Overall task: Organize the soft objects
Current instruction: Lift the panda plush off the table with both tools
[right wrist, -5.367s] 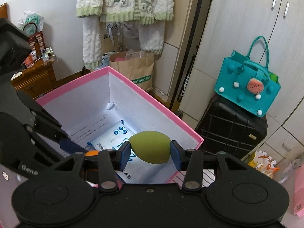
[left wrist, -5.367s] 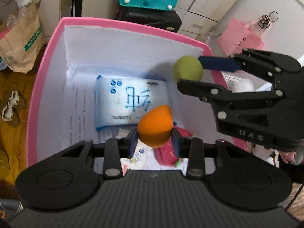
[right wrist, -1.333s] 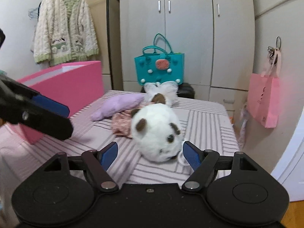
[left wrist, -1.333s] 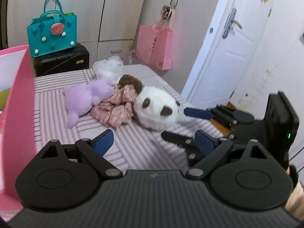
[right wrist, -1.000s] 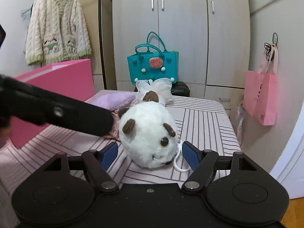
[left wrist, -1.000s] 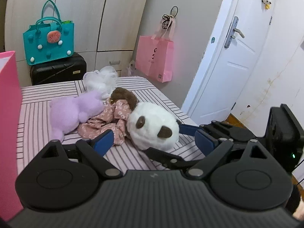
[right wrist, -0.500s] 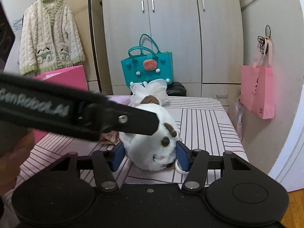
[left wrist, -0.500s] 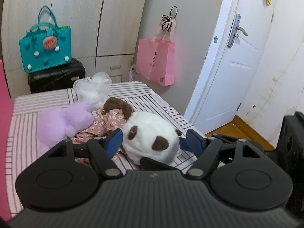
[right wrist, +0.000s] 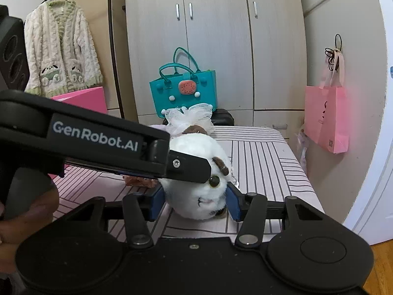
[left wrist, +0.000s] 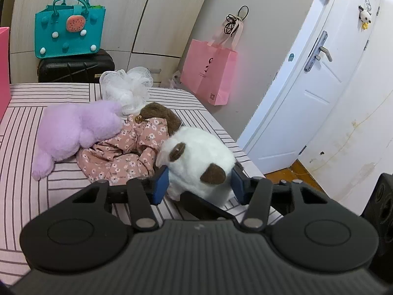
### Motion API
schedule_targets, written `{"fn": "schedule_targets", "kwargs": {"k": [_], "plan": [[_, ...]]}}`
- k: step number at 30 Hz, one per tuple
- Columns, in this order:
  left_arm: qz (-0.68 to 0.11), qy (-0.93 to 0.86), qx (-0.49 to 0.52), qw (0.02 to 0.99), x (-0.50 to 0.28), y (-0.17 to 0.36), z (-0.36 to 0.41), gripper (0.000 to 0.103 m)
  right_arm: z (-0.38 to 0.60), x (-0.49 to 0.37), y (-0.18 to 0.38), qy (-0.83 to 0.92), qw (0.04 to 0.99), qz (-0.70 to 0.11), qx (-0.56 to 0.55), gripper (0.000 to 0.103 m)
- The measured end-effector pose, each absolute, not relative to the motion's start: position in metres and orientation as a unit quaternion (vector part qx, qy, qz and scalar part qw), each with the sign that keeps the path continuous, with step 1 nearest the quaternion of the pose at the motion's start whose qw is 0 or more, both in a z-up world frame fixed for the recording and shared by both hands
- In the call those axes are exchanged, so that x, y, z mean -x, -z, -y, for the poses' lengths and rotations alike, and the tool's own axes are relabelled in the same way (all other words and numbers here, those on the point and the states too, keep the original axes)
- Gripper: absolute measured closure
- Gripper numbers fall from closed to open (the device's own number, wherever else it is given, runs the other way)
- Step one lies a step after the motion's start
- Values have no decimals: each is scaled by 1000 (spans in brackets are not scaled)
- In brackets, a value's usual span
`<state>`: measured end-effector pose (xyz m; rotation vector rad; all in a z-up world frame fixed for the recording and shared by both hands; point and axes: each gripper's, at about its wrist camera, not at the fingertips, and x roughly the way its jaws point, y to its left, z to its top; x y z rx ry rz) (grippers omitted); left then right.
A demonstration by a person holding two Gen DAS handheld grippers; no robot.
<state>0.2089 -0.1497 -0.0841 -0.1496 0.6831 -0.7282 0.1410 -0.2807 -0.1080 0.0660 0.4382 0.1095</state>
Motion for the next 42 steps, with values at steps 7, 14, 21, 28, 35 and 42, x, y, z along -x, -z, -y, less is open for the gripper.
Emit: {"fn": "schedule_targets", "kwargs": {"k": [7,14,21,28,35,42], "plan": [[-316,358,41,877,-190,77,149,53,286,-135,100,-45,966,-237,-96,47],[-334,368,53,866,-176,69,136,53,273,-116,87,-31,959,-262,-106,47],[-390,344,6,854,-172,59,129,53,258,-106,80,-47,944,-312,-101,47],[-434,346,24,831,-168,47,100,53,239,-100,69,-99,930,-348,-66,47],[-480,333,74,809,-168,38,69,53,226,-87,52,-156,919,-361,-38,47],[-488,316,85,809,-156,27,41,52,202,-81,35,-195,905,-379,-8,49]]}}
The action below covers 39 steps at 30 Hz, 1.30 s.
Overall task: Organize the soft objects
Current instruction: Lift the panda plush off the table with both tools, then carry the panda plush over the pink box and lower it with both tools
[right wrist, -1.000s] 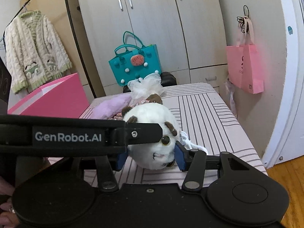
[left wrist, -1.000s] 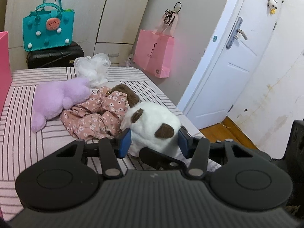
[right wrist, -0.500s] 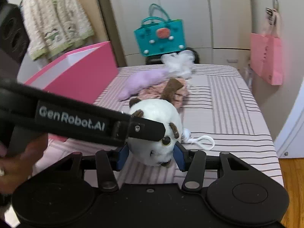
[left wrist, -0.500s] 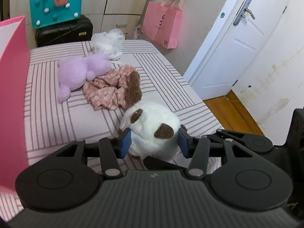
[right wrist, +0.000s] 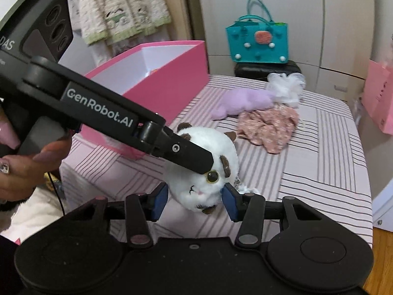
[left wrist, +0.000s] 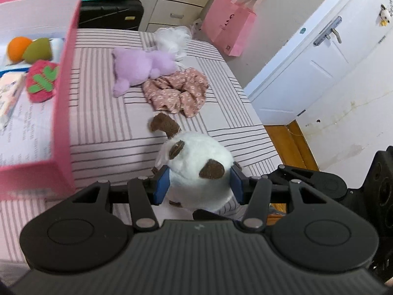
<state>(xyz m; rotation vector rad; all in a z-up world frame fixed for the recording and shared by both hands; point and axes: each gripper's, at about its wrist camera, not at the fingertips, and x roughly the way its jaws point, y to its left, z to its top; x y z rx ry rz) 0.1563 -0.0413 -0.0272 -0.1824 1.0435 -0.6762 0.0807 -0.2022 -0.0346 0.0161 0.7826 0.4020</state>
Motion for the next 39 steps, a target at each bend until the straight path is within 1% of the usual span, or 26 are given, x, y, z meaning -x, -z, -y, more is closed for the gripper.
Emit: {"fn": "schedule_targets", "kwargs": {"k": [10,13,17,27,36,39], "plan": [[-500,305,99,804,-143,10,5,52,177,-74,14,-243,889,-388,9,49],[-505,297,119,802,-139,6,-8,52,169,-70,8,-255,885,-389,16,49],[-490,292,130,811,-130,-6,-24,52,154,-60,-4,-270,886,-375,43,49],[-413,274,141,857,-123,-45,-64,52,127,-60,-40,-302,899,-313,58,49],[-351,258,172,884,-146,-73,-105,52,93,-83,-71,-300,921,-239,70,49],[-313,250,171,900,-154,-79,-116,52,82,-97,-78,-309,924,-216,70,49]]}}
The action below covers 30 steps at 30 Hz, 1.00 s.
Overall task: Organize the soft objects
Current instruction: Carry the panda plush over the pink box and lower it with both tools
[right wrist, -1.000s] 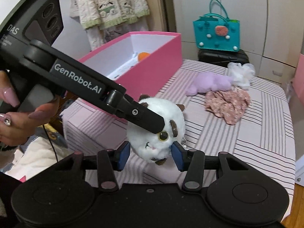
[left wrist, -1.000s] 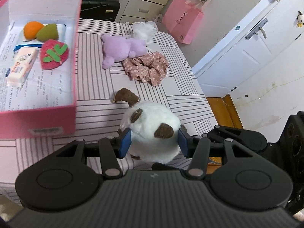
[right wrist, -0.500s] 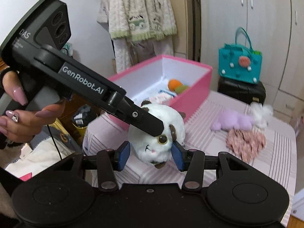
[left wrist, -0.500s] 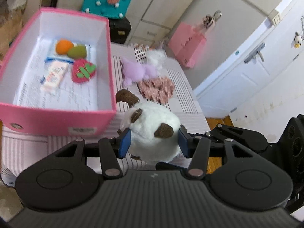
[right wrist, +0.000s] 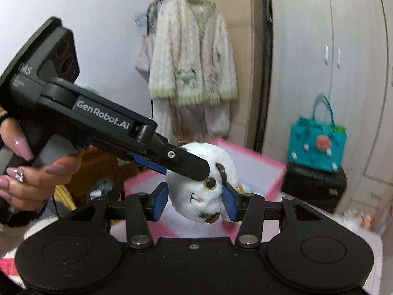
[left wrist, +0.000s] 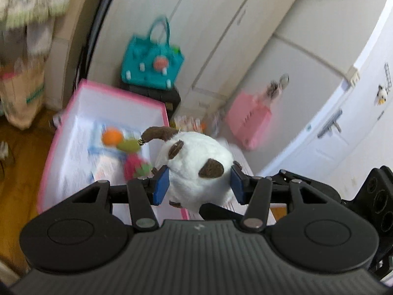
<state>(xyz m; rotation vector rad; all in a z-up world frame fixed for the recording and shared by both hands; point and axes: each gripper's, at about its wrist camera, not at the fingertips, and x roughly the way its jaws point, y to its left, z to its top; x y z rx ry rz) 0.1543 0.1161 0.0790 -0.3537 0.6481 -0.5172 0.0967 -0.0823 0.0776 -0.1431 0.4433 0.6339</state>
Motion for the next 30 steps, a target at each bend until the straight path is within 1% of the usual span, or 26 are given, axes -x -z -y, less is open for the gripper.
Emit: {"fn": "schedule_targets", "kwargs": {"k": [2,6,8,14,17,22,30], "plan": [[-303,236,185,905,-165,-77,-123,52,76,-109,-81,-319,926,-194,64,49],[-290,214,186,914,-191,-73,-131,52,70,-147,-81,-331,924,-187,36,50],[-289,203,180,918,-202,-70,-135,52,67,-166,-77,-338,921,-192,28,52],[-301,159,151,928,-236,-64,-146,52,55,-219,-63,-367,906,-211,17,54],[-320,150,139,925,-256,-59,-150,52,46,-243,-55,-386,894,-226,17,55],[-353,137,85,922,-290,-45,-146,52,34,-275,-40,-393,882,-261,24,55],[-403,125,48,905,-327,-30,-153,52,18,-331,-11,-392,857,-334,-27,55]]}}
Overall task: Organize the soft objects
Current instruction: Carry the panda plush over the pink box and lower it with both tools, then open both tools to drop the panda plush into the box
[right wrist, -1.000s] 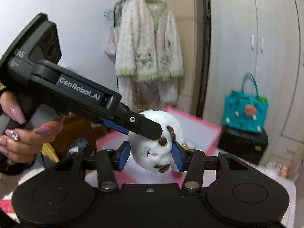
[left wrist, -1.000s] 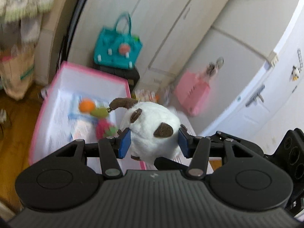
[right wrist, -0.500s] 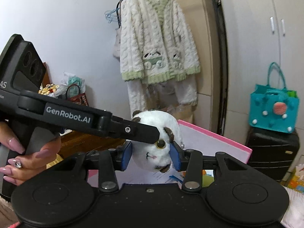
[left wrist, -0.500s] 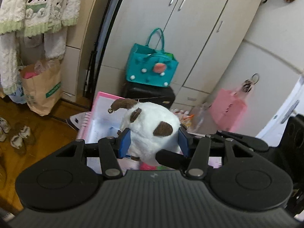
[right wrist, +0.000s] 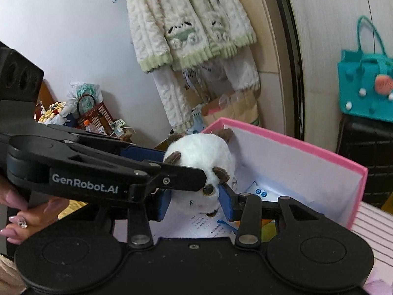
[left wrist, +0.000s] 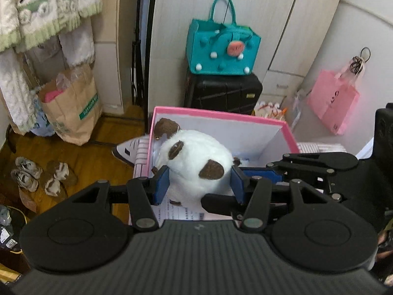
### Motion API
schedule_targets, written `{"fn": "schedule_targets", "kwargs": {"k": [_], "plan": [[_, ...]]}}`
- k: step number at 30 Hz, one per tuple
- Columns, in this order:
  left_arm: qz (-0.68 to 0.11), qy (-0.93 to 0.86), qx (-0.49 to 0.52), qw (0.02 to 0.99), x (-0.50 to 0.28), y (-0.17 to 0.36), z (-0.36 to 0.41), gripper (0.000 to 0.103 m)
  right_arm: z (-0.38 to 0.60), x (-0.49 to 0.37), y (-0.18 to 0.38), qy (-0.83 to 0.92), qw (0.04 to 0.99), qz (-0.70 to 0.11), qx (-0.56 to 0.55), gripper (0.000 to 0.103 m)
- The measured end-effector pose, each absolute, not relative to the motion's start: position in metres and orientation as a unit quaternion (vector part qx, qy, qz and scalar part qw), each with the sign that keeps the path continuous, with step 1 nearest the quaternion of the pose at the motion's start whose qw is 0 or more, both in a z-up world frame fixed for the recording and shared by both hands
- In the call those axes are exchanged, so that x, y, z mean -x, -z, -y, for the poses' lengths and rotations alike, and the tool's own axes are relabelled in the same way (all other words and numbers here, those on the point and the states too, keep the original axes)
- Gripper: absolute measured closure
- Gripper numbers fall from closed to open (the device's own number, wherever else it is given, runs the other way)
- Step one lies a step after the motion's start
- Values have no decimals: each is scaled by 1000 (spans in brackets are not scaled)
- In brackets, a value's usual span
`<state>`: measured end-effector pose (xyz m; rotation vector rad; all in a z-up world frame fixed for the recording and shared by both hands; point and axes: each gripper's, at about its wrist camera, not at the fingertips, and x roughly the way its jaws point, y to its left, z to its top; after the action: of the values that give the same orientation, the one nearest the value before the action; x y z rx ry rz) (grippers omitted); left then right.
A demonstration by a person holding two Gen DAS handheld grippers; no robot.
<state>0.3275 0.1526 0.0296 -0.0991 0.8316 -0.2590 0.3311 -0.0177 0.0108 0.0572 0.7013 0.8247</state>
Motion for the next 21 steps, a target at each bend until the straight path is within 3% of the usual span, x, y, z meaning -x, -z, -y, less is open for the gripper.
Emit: {"fn": "schedule_targets", "kwargs": {"k": [9,12,21], "plan": [[-403,128,36,906,-329,-27,-153,53,4,-338,-4,-384,850,-361,5,57],[-394,120,45,910,-326,-26,-154,57,5,-341,-5,-375,854,-361,6,55],[-353,104,-29,930,-286,-41,-151,57,14,-326,-11,-339,873,-347,40,55]]}}
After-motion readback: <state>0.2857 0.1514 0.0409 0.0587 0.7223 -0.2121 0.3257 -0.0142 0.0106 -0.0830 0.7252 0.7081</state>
